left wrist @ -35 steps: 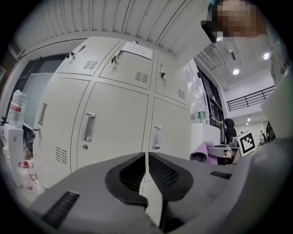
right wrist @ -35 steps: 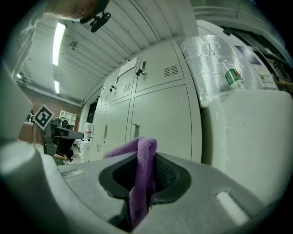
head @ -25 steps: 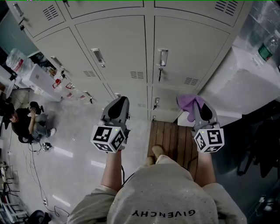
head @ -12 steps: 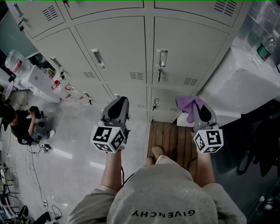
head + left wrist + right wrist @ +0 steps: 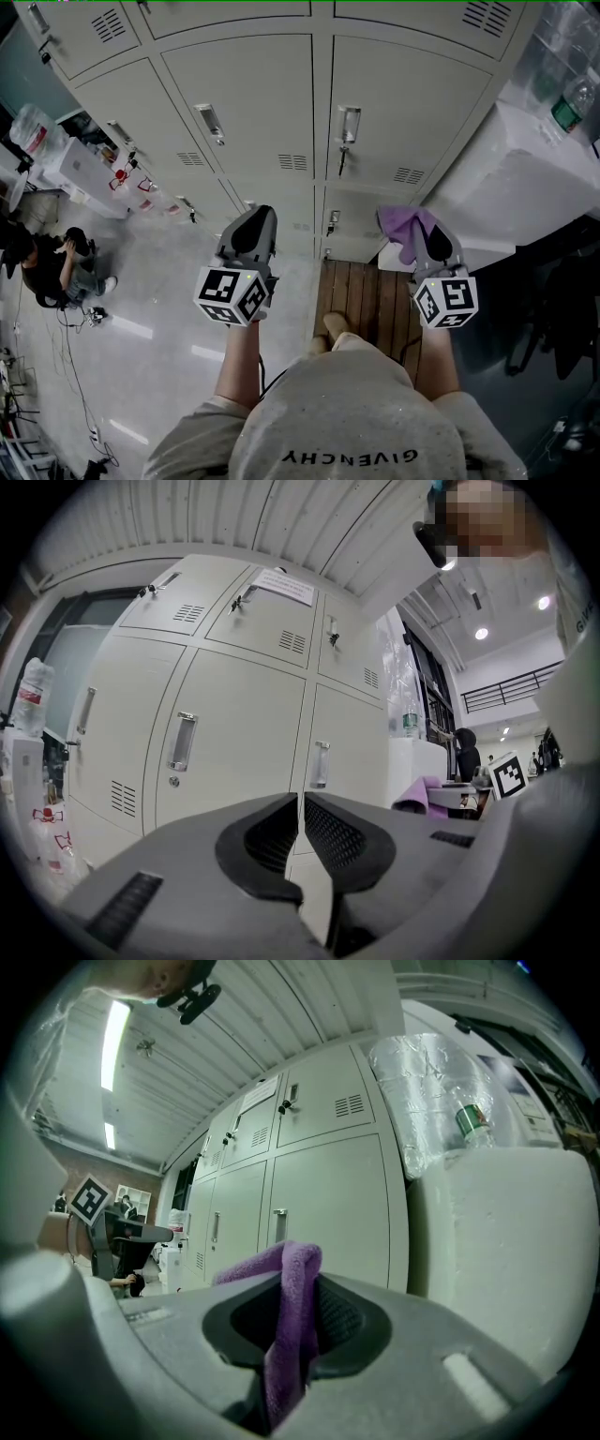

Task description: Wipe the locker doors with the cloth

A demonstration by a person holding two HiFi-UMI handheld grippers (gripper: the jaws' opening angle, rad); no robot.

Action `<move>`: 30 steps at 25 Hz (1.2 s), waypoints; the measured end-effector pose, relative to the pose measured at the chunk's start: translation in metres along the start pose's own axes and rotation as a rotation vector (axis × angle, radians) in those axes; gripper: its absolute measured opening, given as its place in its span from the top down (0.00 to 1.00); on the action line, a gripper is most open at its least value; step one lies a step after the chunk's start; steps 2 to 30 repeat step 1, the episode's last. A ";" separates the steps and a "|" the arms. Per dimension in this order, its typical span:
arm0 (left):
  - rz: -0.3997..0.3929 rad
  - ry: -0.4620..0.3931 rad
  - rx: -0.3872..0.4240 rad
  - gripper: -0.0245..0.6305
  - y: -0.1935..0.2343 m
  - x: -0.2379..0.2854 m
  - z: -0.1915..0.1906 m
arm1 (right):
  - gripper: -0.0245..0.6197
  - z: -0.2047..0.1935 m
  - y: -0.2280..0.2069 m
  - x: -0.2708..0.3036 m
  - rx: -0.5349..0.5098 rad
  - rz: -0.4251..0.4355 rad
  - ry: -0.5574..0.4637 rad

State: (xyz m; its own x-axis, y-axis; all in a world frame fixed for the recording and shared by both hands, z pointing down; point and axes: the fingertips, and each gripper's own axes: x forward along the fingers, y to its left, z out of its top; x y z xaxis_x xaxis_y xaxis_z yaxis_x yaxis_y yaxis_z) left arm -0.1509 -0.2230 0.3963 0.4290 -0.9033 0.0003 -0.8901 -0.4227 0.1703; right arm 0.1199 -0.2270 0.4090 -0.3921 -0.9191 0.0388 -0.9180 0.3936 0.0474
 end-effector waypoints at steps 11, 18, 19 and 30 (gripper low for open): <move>0.000 0.000 0.001 0.93 0.000 0.000 0.000 | 0.87 0.000 0.000 0.000 0.004 0.000 0.000; 0.000 0.000 0.001 0.93 0.000 0.000 0.000 | 0.87 0.000 0.000 0.000 0.004 0.000 0.000; 0.000 0.000 0.001 0.93 0.000 0.000 0.000 | 0.87 0.000 0.000 0.000 0.004 0.000 0.000; 0.000 0.000 0.001 0.93 0.000 0.000 0.000 | 0.87 0.000 0.000 0.000 0.004 0.000 0.000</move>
